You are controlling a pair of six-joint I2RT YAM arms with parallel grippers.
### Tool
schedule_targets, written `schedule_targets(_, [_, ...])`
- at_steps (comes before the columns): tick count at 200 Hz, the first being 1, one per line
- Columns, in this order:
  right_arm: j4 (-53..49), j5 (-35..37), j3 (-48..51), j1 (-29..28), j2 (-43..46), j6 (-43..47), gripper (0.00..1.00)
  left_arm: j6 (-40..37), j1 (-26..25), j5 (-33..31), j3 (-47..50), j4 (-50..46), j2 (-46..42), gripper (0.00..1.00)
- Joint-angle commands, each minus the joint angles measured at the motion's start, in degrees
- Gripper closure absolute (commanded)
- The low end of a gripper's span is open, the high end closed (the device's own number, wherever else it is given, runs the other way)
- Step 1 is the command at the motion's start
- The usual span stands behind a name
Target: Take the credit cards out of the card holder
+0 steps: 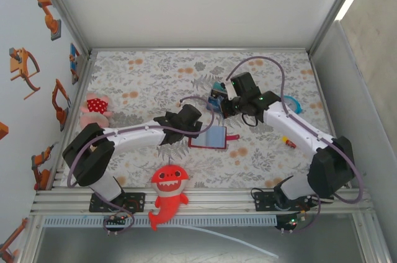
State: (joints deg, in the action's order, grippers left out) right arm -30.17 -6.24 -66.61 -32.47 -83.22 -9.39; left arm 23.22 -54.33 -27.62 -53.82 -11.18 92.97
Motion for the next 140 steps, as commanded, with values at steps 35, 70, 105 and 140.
schedule_targets(35, [-3.6, 2.1, -8.1, 1.0, -6.6, 20.6, 1.0, 2.9, 0.1, 1.9, 0.1, 1.0, 3.4, 0.03])
schedule_targets(70, [-3.3, 0.7, -9.8, 2.0, -9.2, 26.1, 1.0, 3.1, 0.0, 0.8, -0.2, -0.5, 5.3, 0.03])
schedule_targets(105, [-3.4, -0.7, -11.7, 4.0, -12.0, 30.1, 1.0, 3.7, 0.1, -1.8, -0.2, -3.5, 6.0, 0.03])
schedule_targets(140, [-3.9, -3.6, -14.0, 5.5, -15.9, 32.4, 1.0, 4.3, 0.1, -2.7, 0.2, -5.0, 6.3, 0.03])
